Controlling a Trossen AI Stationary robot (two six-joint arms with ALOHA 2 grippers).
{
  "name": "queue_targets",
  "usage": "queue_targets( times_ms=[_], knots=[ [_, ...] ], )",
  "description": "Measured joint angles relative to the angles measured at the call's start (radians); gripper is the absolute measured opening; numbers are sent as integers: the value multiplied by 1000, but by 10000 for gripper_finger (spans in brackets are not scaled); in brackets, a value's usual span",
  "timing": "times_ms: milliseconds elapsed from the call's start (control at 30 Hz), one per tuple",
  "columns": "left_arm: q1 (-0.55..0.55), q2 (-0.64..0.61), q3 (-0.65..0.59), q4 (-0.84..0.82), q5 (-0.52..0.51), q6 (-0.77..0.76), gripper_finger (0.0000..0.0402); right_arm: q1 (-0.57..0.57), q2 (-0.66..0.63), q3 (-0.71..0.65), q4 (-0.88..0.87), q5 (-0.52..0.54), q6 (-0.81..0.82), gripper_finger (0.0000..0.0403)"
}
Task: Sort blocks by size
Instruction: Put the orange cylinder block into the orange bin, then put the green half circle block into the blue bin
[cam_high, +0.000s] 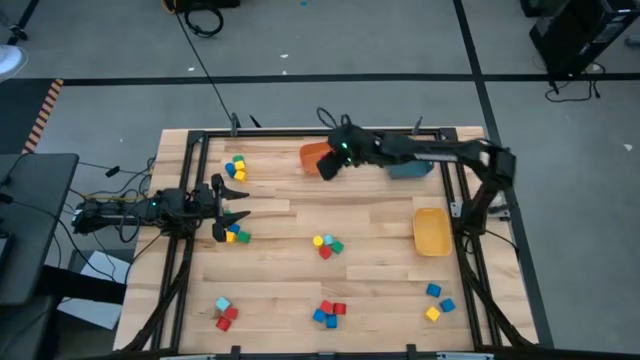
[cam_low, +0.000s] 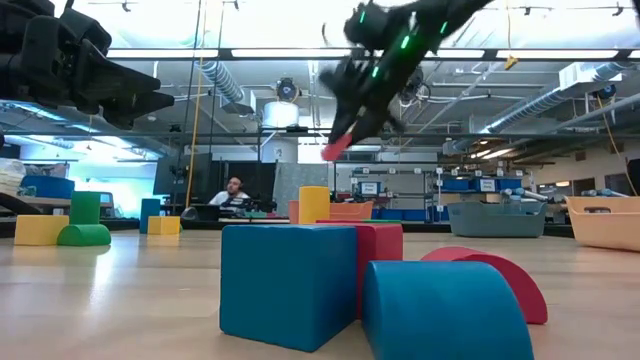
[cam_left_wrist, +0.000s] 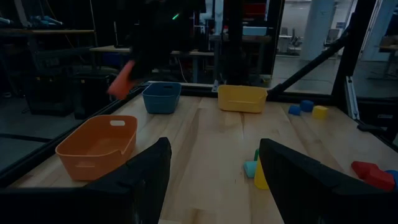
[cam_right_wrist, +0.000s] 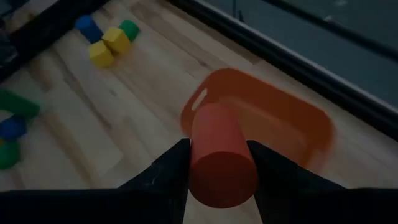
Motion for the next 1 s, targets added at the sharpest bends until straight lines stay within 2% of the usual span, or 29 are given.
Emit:
queue_targets(
  times_ms=[167,333,533,767,1000],
  knots=[
    [0,0,0,0,0,0,252,-95,159,0,170,-108,-63,155],
    [0,0,0,0,0,0,252,-133,244,-1,251,-176,-83,161],
    [0,0,0,0,0,0,252,-152,248,-1,260,-207,-86,182],
    [0,0,0,0,0,0,252,-152,230,-1,268,-216,-100,188],
    [0,0,0,0,0,0,252,-161,151,-1,215,-213,-126,189]
  ],
)
